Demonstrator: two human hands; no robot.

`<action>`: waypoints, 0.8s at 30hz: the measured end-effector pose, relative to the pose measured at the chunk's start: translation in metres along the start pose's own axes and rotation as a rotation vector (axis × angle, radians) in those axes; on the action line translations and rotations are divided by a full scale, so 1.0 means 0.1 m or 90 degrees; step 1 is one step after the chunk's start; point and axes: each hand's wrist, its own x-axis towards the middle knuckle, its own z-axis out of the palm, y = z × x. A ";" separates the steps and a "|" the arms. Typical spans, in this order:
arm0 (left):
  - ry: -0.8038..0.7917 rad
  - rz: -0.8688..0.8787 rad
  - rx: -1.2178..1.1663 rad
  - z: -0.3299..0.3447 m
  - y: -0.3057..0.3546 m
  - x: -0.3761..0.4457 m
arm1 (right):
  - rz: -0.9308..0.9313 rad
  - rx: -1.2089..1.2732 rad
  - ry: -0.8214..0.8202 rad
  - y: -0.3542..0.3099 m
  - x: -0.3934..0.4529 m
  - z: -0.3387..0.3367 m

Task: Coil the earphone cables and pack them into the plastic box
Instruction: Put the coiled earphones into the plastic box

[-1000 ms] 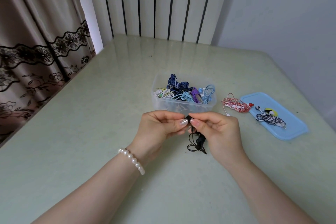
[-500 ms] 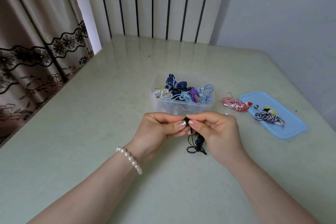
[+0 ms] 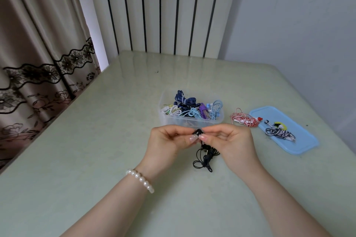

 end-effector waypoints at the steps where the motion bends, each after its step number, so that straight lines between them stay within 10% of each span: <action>1: 0.004 -0.002 -0.011 0.00 0.00 -0.01 | 0.002 -0.003 0.001 0.00 0.00 0.01; 15: 0.069 -0.009 -0.096 -0.19 0.13 0.09 | -0.134 -0.071 0.049 -0.85 0.43 -0.08; 24: 0.077 -0.012 0.113 -0.36 0.07 0.19 | -0.130 -0.059 0.079 -1.09 1.05 0.12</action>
